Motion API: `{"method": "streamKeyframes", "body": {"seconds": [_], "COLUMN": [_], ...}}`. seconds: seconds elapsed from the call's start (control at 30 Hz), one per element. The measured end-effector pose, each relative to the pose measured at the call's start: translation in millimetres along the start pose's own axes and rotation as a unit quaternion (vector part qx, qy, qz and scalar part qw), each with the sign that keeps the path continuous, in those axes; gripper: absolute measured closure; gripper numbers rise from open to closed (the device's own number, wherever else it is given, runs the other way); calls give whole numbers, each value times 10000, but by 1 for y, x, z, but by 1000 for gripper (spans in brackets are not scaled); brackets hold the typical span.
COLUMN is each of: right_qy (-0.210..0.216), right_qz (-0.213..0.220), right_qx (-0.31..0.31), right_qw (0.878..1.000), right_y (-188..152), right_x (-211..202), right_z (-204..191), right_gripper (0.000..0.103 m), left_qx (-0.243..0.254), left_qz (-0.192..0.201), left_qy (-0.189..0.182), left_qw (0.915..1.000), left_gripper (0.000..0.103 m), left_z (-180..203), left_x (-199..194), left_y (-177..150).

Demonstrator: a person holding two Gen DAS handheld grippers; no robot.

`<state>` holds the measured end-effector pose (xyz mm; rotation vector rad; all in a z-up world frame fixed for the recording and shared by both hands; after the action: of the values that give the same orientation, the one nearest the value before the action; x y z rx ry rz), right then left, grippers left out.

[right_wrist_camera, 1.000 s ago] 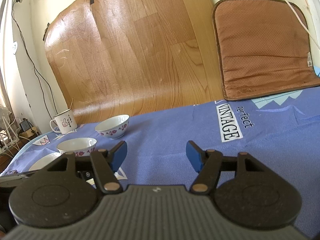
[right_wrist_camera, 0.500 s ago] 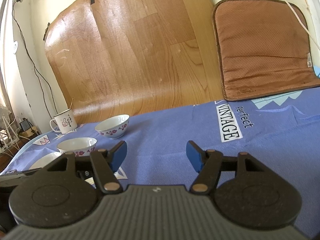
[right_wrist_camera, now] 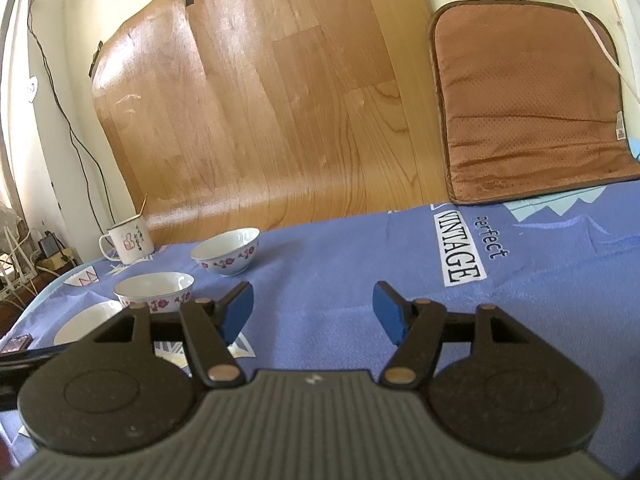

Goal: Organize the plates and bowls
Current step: 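Reach the right gripper to the plain white bowl and grasp its rim, then carry the white bowl with the right gripper to the cloth by the window and release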

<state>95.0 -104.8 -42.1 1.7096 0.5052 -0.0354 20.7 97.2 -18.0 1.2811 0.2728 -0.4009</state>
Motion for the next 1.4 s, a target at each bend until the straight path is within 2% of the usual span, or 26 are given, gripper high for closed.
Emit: {"method": "streamKeyframes", "body": {"seconds": [0.07, 0.1, 0.2, 0.27, 0.4, 0.53, 0.6, 0.67, 0.73, 0.77, 0.8, 0.9, 1.13, 1.4], "right_qy": [50, 142, 751, 1038, 1640, 1733, 1658, 1683, 1782, 1851, 1889, 1795, 1732, 1212], "right_qz": [-207, -328, -723, -843, -1147, -1562, -1825, -2075, -2205, -2243, -2239, -2138, -1897, -1486], "right_qx": [-52, -18, 190, 41, -167, -341, -262, -15, 264, 320, 321, 101, 96, 319], "right_qw": [9998, 9994, 9944, 9910, 9796, 9718, 9688, 9636, 9586, 9563, 9556, 9602, 9664, 9809], "right_y": [-2, -5, -9, -7, 0, -5, -15, -24, -31, -33, -33, -34, -34, -27], "right_x": [4, 5, 11, 14, 30, 59, 76, 87, 91, 89, 85, 71, 41, 22], "right_z": [-5, -8, -33, -58, -113, -148, -155, -157, -158, -160, -162, -162, -140, -95], "right_gripper": [36, 42, 52, 53, 59, 65, 70, 78, 80, 84, 89, 91, 92, 92], "left_qx": [-176, -246, -529, -817, -1022, -1315, -1383, -1423, -1508, -1500, -1439, -1351, -1453, -1060], "left_qz": [14, 25, -38, -166, -434, -598, -648, -781, -966, -984, -928, -870, -943, -1131], "left_qy": [141, 233, 569, 554, 641, 641, 649, 697, 581, 544, 529, 487, 125, -261], "left_qw": [9997, 9994, 9970, 9950, 9917, 9874, 9861, 9843, 9821, 9823, 9838, 9858, 9848, 9876], "left_gripper": [41, 41, 45, 47, 51, 55, 61, 74, 83, 86, 88, 90, 89, 89], "left_z": [-27, -38, -78, -99, -115, -121, -122, -122, -120, -117, -115, -106, -81, -25], "left_x": [-12, -16, -21, -15, 5, 24, 30, 39, 47, 48, 48, 41, 27, 42], "left_y": [4, 8, 21, 31, 42, 44, 41, 35, 25, 23, 22, 17, 2, 0]}}
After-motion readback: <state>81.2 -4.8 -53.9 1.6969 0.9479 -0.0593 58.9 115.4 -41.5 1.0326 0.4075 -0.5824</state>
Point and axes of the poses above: each gripper's, at about its wrist camera, not at the fingertips, and x roughly the way its jaws point, z to its right, y to its top, the point moved 9 cm from there along x, roughly the way its jaws point, and after that the axes turned 4 degrees about -x, right-handed, at the moved point
